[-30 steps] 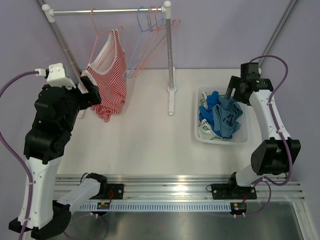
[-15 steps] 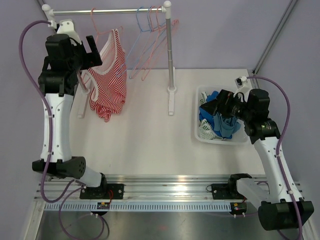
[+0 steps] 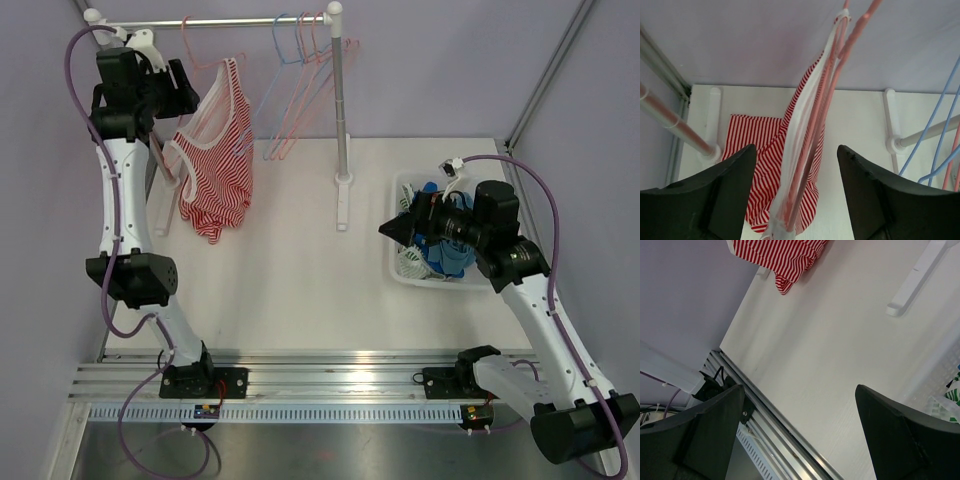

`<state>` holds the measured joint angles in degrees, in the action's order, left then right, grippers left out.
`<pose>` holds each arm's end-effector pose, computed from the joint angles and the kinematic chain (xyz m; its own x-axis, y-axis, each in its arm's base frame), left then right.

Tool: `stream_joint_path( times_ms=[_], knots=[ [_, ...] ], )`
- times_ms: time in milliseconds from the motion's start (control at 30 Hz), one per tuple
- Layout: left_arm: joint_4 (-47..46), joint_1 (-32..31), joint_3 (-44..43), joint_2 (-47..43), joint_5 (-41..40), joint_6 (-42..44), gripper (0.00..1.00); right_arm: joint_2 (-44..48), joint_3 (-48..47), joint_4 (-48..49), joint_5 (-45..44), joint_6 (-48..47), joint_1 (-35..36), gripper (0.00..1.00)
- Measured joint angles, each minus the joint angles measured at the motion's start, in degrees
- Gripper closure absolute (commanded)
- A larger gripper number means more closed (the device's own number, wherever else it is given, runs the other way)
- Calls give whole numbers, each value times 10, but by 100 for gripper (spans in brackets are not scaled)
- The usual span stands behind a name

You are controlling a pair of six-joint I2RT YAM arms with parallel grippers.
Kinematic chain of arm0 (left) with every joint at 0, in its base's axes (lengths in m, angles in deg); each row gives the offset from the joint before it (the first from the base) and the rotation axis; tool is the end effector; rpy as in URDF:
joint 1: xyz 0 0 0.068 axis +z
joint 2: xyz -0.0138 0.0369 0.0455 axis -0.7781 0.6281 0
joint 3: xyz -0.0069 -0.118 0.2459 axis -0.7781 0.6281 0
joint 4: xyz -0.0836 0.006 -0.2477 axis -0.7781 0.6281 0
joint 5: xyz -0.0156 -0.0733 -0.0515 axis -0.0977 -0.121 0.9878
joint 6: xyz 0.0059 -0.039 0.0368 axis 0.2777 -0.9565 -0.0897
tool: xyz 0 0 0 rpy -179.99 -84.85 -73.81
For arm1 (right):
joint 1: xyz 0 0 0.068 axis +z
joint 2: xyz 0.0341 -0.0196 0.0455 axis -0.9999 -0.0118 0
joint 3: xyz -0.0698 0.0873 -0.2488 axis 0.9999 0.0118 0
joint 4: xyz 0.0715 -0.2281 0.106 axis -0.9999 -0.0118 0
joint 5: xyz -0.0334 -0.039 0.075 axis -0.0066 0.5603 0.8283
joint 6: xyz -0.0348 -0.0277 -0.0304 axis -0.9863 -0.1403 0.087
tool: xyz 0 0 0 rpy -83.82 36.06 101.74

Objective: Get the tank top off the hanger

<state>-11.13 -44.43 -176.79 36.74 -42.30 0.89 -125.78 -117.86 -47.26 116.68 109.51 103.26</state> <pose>0.3864 0.0375 0.4902 -0.3454 -0.1506 -0.9263 0.0503 0.9827 -0.1785 0.1959 0.0700 0.3669 -0.5947 0.1658 -0.7867 -0.5398 0.6429 0.5435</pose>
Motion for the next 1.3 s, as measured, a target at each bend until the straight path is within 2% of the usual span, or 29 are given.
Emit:
stream_joint_path(
  times_ms=[33,67,133,200,300,367,400,433,600,700,933,1300],
  knots=[
    [0,0,-3,7,12,2,43,0,0,0,0,-1,2,0],
    [-1,-1,-6,13,22,2,59,0,0,0,0,-2,3,1],
    [-2,-5,-7,20,36,5,71,-1,0,0,0,-5,4,1],
    [-2,-5,-7,22,41,6,71,-2,0,-1,0,-8,4,1],
    [-3,-5,-10,22,43,10,51,-2,0,-1,0,-10,5,1],
    [-4,-5,-12,22,43,8,52,1,0,-1,0,-12,7,0],
    [-4,-5,-13,22,43,8,56,3,0,-1,0,-13,7,0],
    [-5,-5,-13,22,43,8,71,5,0,-1,0,-13,7,1],
    [-3,-9,-15,23,40,18,77,14,0,-1,1,-15,8,0],
    [2,-16,-24,26,36,22,100,17,0,-1,1,-17,8,1],
    [3,-35,-36,26,32,17,100,21,0,-5,0,-23,9,1],
    [-39,-96,6,-29,-45,14,100,34,0,-6,0,-30,11,0]
  ],
)
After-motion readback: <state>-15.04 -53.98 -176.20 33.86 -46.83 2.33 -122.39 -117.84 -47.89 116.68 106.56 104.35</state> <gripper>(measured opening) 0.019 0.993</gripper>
